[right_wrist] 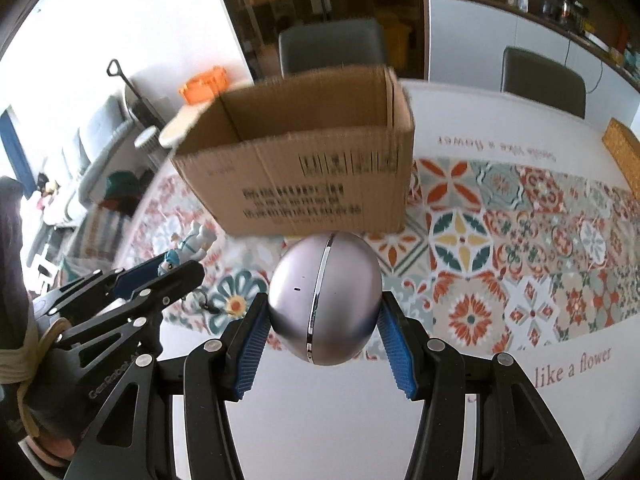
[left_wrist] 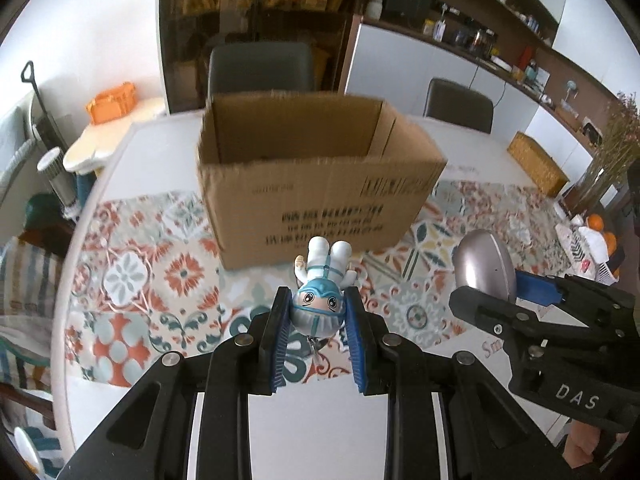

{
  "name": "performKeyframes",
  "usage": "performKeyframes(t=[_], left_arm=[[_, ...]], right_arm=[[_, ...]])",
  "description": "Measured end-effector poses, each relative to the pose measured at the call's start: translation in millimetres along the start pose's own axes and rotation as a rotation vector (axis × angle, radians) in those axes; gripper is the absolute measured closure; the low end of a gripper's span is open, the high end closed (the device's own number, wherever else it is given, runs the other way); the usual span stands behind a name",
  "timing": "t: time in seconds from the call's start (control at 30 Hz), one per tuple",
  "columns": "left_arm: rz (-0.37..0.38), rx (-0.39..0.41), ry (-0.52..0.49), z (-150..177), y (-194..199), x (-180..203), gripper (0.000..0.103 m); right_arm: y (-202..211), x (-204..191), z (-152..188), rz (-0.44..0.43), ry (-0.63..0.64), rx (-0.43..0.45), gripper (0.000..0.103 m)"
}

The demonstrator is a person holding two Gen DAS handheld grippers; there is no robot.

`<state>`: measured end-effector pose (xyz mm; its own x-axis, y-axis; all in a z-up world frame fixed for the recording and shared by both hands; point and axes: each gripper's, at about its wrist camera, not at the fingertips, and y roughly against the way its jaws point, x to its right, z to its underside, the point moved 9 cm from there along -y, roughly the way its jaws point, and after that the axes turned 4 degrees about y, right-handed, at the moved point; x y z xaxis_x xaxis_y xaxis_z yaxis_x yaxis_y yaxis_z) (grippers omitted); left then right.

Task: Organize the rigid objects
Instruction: 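Carry the figure keychain and silver egg over the box with both grippers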

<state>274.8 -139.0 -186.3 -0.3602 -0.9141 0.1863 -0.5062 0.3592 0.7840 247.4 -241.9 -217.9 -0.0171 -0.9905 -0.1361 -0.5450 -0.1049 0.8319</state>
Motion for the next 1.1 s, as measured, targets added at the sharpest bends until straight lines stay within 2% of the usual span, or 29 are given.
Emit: performKeyframes(t=[0.33,0.67,1.1], left_arm=[[-0.003,0.117,-0.033,-45.4,41.4,10.8,0.076],[-0.005,0.195,-0.061,-92.2,59.0,13.5,0.076],[-0.050,0.191,-0.093,-143.5,39.3,9.6,0.076]], right_arm=[[42.2,-8.6,-43.4,-0.019,0.024,0.141,0.049],[62.0,-16.9,-86.2,-0.033,0.042,0.224,0.049],[39.6,-6.0,-143.5,-0.038,0.034,0.200,0.049]])
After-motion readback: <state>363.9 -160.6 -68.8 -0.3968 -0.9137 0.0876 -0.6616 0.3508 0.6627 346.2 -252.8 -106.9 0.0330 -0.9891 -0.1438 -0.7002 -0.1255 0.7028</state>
